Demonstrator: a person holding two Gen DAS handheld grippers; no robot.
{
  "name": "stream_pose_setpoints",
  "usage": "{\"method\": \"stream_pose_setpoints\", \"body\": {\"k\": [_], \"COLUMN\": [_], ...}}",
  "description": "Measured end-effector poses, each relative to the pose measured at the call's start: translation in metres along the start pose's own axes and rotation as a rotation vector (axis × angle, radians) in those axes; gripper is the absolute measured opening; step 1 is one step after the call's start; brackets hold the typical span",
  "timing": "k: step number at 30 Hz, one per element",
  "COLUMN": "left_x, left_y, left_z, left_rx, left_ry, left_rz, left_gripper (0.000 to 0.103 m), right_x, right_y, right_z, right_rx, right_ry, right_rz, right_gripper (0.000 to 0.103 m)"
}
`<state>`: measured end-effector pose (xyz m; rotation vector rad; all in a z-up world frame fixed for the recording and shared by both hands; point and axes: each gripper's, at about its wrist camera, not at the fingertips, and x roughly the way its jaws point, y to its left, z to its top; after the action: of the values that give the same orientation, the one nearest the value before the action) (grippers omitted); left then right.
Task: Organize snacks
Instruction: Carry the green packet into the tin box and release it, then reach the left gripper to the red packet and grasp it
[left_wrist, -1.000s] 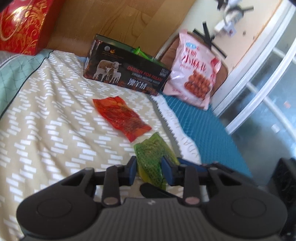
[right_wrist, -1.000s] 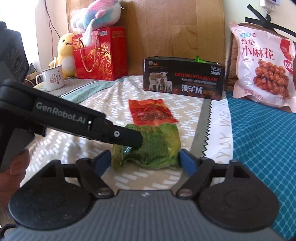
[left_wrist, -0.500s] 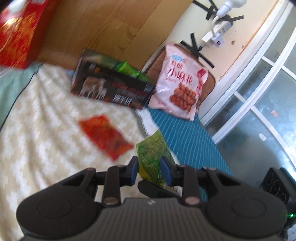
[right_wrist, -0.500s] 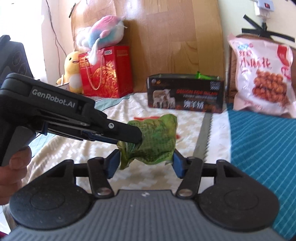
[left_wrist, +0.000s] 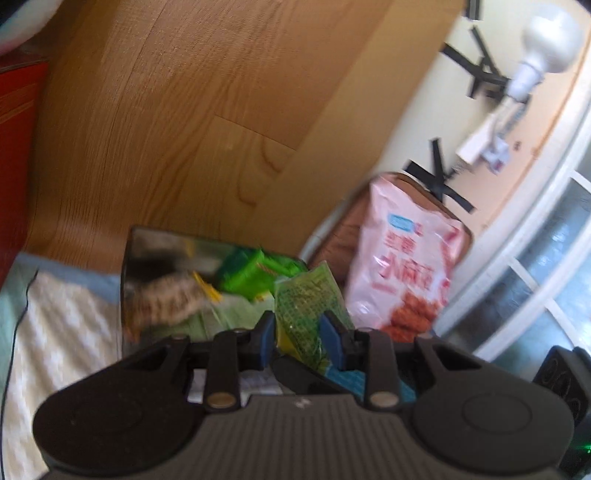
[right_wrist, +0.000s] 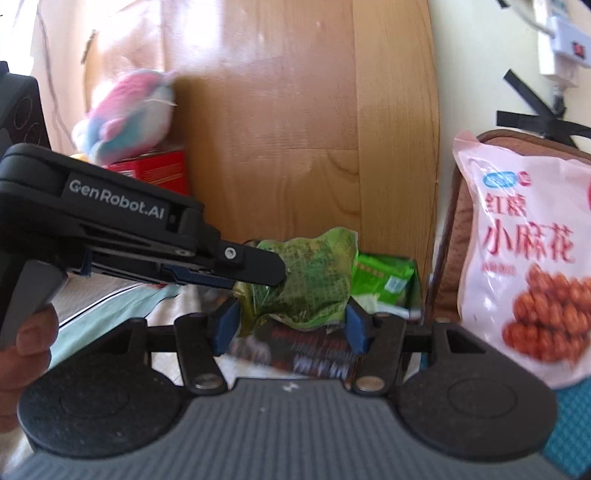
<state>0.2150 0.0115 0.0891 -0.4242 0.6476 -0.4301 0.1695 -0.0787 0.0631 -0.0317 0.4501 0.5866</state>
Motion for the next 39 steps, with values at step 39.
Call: {"method": "stream_pose_setpoints", "body": {"k": [39], "left_x": [0.008], "left_y": [0.002], "left_z": [-0.004], "left_rx": [0.082], "left_ry": [-0.133], "left_rz": [0.245], "left_gripper": [0.054], "right_x": [0.011], "right_y": [0.002], "right_z": [-0.01], "right_rx": [0.016], "right_ry": [-0.081], "right_rz": [-0.039], "right_gripper": [0.075]}}
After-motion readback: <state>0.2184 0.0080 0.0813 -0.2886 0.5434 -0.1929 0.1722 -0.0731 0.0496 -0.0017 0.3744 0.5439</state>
